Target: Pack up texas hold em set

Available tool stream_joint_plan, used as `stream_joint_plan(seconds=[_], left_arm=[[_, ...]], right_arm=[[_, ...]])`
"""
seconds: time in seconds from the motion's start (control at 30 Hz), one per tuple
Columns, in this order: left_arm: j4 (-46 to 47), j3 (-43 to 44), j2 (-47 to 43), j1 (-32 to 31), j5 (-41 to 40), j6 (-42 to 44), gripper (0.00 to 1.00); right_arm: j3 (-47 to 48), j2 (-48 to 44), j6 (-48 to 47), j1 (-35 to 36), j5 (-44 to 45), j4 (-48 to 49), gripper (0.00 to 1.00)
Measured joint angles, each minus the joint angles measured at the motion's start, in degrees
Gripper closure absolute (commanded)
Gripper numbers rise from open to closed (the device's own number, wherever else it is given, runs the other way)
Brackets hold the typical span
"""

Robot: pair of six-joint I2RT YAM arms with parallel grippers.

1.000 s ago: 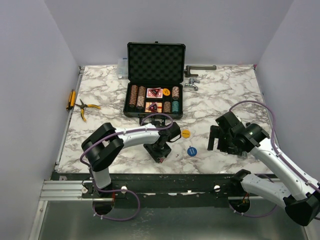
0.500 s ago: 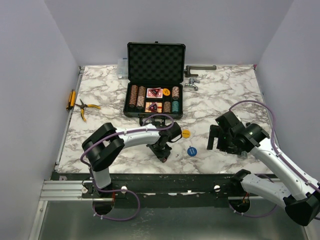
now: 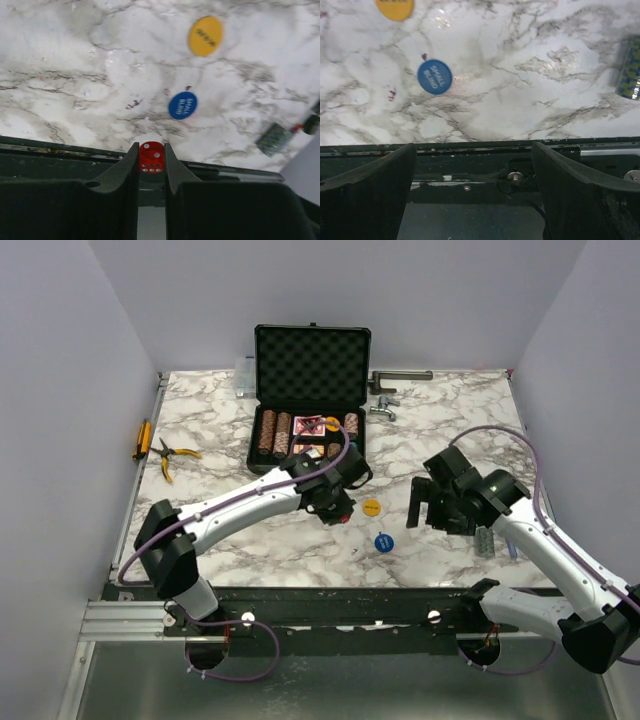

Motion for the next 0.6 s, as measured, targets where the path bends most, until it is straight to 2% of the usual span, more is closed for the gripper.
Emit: stream_joint_plan(seconds=[0.1, 0.23, 0.4, 0.6], left_arm=[[-2.36, 6.12, -3.13, 0.92, -1.29, 2.14, 1.0], [-4.74, 9.94, -6.32, 3.89, -1.57, 4.48, 1.0], [-6.23, 11.1, -9.31, 11.28, -1.29, 8.46, 1.0], [-7.67, 11.89, -9.86, 23.82, 0.55, 15.67, 1.0]], right_arm=[[5.03, 1.51, -0.09, 0.0, -0.02, 0.04, 0.01], [11.76, 2.93, -0.02, 0.0, 0.0, -0.17, 0.01], [17.42, 3.19, 0.7, 0.0, 0.02, -0.68, 0.01], [18.51, 3.13, 4.0, 0.0, -0.02, -3.23, 0.01]])
